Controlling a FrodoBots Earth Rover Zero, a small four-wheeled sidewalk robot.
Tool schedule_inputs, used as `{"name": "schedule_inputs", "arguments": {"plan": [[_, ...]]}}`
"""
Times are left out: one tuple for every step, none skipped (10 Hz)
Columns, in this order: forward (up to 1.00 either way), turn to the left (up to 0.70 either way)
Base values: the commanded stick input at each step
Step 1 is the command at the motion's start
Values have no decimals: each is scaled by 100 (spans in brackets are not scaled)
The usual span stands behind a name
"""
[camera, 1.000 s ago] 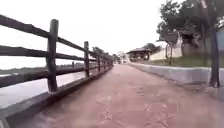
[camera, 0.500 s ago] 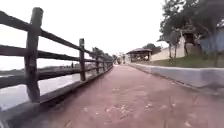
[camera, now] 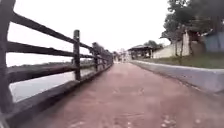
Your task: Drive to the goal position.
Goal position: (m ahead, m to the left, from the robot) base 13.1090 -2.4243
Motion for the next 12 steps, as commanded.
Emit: {"name": "schedule_inputs", "arguments": {"plan": [[100, 0], [100, -21], [100, -25], [100, 0], [100, 0], [100, 0], [100, 0], [100, 0], [100, 0], [100, 0], [100, 0], [100, 0]]}}
